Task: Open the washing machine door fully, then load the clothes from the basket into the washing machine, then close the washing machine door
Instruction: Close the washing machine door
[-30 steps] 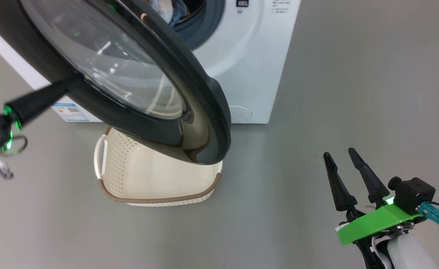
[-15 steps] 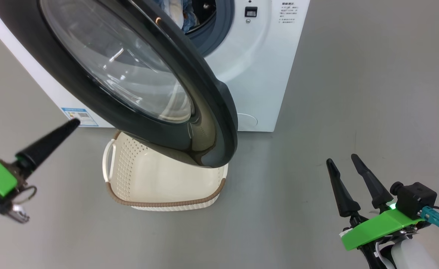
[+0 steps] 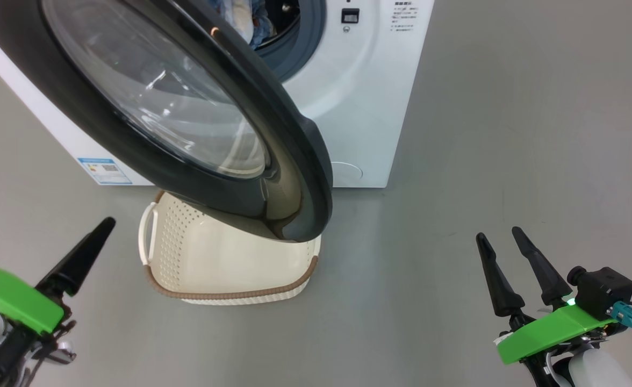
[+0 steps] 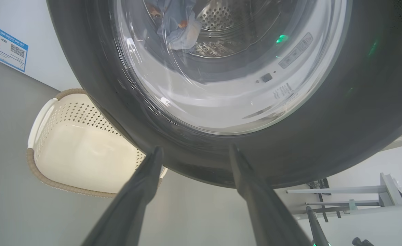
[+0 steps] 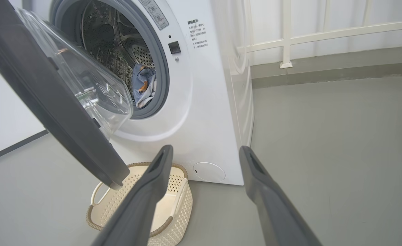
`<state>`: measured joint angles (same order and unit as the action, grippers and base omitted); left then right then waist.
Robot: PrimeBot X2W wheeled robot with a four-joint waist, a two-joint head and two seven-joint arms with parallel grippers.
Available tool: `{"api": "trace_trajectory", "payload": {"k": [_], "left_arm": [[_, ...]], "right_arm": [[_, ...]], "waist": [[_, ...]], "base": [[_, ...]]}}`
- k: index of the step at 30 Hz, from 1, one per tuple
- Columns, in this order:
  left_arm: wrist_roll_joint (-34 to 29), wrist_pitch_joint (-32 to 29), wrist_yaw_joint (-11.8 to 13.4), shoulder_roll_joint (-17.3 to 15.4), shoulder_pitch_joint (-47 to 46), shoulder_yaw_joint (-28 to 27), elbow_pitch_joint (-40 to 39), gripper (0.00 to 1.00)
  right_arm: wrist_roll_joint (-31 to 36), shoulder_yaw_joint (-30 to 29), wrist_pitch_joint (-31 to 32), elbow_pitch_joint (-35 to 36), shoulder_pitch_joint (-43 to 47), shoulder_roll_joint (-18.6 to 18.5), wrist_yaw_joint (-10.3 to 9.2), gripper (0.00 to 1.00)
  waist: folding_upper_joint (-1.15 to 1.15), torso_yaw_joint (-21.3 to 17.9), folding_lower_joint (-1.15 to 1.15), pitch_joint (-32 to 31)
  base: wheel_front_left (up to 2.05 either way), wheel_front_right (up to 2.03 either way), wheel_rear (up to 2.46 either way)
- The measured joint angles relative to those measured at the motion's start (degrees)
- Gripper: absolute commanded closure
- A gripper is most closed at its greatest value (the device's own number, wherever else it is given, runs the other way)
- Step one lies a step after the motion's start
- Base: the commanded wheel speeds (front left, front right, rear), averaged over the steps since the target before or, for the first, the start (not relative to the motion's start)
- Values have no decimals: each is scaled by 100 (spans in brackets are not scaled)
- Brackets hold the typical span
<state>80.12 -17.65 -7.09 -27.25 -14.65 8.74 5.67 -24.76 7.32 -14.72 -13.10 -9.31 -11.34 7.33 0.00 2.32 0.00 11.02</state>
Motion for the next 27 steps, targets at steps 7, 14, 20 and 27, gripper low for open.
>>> {"api": "trace_trajectory", "payload": {"k": [7,14,20,27], "left_arm": [[-46,1079,0,-248,296,487,29,0],[-405,2098,-7,-590,327,1049,147,0],[-918,3053,-23,-837,324,1760,521,0],[-1937,3188,-23,-576,287,1491,911,0]], "right_arm": [[0,-37,0,-16,0,-1,0,0],[0,-67,0,-19,0,8,0,0],[0,-97,0,-21,0,32,0,0],[0,-158,0,-26,22,42,0,0]], "waist": [[0,-150,0,29],[0,-294,0,72],[0,-429,0,76],[0,-502,0,1]], "base": [[0,0,0],[0,0,0],[0,0,0],[0,0,0]]}}
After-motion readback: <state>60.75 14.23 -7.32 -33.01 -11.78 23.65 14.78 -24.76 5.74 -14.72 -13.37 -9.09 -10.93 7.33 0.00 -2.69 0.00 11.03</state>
